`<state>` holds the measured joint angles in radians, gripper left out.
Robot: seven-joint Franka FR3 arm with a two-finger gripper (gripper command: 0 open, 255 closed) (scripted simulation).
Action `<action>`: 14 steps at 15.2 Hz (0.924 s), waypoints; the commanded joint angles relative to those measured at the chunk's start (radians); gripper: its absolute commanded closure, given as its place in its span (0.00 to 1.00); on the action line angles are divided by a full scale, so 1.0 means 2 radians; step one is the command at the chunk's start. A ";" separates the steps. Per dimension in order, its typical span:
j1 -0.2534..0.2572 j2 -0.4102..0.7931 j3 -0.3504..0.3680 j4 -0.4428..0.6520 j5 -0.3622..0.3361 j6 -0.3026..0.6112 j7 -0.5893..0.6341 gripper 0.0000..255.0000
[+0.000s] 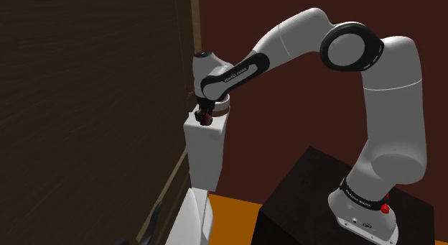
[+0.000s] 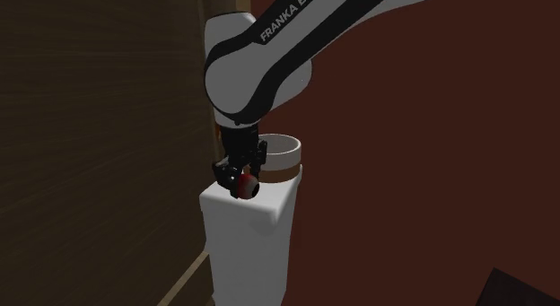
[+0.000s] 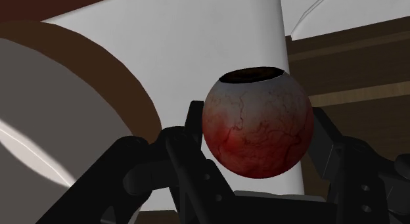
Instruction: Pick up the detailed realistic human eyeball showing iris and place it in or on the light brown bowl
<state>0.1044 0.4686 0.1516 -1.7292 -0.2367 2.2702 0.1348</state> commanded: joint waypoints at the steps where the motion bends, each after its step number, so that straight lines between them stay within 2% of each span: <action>1: 0.000 0.000 0.000 0.000 0.000 0.000 0.000 1.00; 6: 0.000 0.000 0.000 0.000 0.000 0.000 0.000 1.00; 14: -0.002 -0.025 0.004 0.018 0.009 -0.042 -0.010 1.00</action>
<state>0.1016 0.4261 0.1594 -1.6985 -0.2210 2.1983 0.1191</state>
